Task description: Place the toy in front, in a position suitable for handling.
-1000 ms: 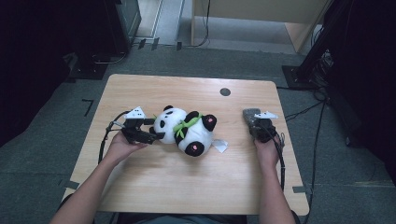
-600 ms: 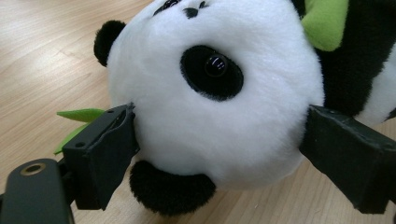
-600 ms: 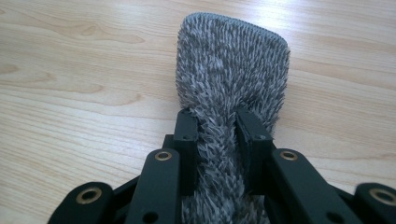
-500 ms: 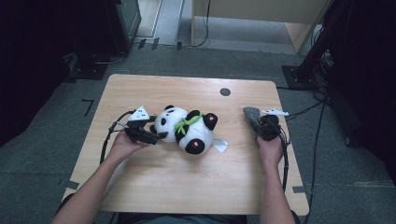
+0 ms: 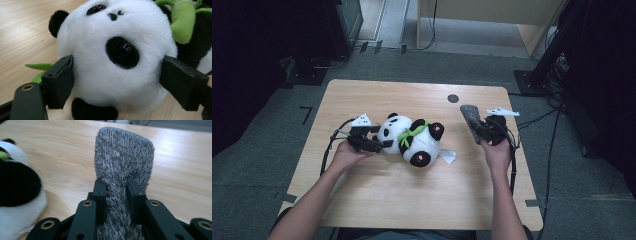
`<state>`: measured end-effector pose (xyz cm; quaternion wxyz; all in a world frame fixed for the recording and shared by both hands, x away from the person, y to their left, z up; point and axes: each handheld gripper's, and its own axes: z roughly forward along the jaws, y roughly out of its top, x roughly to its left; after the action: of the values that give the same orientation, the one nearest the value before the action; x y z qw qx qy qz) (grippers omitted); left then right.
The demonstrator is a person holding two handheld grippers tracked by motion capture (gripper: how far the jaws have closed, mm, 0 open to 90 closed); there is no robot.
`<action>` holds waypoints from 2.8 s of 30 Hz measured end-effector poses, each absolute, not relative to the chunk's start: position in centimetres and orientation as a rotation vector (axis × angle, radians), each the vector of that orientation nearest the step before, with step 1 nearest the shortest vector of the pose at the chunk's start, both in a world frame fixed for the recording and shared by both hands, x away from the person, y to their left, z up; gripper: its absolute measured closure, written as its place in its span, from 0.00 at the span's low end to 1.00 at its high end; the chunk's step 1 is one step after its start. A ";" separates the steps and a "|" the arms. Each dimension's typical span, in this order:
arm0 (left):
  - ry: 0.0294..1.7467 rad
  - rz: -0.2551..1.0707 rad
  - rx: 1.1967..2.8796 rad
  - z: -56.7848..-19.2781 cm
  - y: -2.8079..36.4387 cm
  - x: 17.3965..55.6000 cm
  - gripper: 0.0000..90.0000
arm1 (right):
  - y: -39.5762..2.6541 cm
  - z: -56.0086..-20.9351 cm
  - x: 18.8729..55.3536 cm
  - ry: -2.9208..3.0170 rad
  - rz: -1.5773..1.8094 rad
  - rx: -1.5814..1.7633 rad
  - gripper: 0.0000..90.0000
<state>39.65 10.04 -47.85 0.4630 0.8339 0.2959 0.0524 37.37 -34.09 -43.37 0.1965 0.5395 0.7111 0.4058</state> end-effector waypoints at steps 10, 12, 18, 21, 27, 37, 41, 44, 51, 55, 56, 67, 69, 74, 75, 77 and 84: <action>0.814 0.163 2.046 -47.4 9.5 38.1 0.34 | -29.5 -38.1 38.0 2.106 1.250 1.326 0.81; 0.833 0.166 2.031 -47.5 9.4 37.8 0.34 | -28.3 -37.0 38.0 2.122 1.269 1.282 0.81; 0.838 0.177 2.015 -47.6 9.4 37.7 0.34 | -23.1 -35.4 38.8 2.229 1.338 1.133 0.81; 0.839 0.178 2.016 -47.7 9.5 37.7 0.34 | -20.1 -35.6 39.5 2.299 1.310 1.087 0.81; 0.837 0.182 2.018 -47.7 9.5 37.7 0.34 | -16.7 -36.3 40.5 2.368 1.318 1.052 0.81; 0.845 0.181 2.015 -47.7 9.5 37.7 0.33 | -11.1 -39.2 42.3 2.551 1.120 1.013 0.80; 0.863 0.171 2.006 -47.8 9.5 37.8 0.33 | -10.7 -39.9 42.5 2.559 1.108 1.006 0.77; 0.866 0.174 2.009 -47.8 9.5 37.8 0.33 | -10.7 -40.4 42.7 2.584 1.104 0.985 0.73; 0.869 0.195 2.028 -47.7 9.2 37.7 0.40 | -11.7 -41.0 42.8 2.580 1.135 0.960 0.80; 0.885 0.189 2.005 -47.8 9.2 37.8 0.41 | -12.3 -41.2 43.5 2.560 1.135 1.012 0.81; 0.889 0.189 2.002 -47.8 9.2 37.8 0.41 | -12.5 -41.3 43.7 2.555 1.127 1.022 0.81; 0.892 0.189 1.992 -47.9 9.2 37.7 0.42 | -14.1 -41.0 45.7 2.587 0.956 1.148 0.82; 0.893 0.189 1.988 -47.9 9.2 37.8 0.42 | -14.2 -41.0 45.9 2.587 0.947 1.156 0.82; 0.890 0.188 1.988 -47.9 9.2 37.8 0.42 | -14.8 -41.0 46.6 2.567 0.930 1.194 0.82; 0.890 0.188 1.987 -47.9 9.2 37.8 0.42 | -15.2 -40.9 46.8 2.551 0.935 1.211 0.83; 0.889 0.187 1.986 -47.9 9.2 37.8 0.42 | -15.6 -40.9 47.0 2.537 0.941 1.228 0.83; 0.884 0.186 1.991 -48.0 9.3 37.8 0.41 | -16.6 -40.6 47.7 2.523 0.898 1.292 0.85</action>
<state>37.75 9.33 -47.98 0.4599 0.8086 0.3590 0.0755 47.67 -16.62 -40.64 0.0840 0.4330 0.8455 0.3010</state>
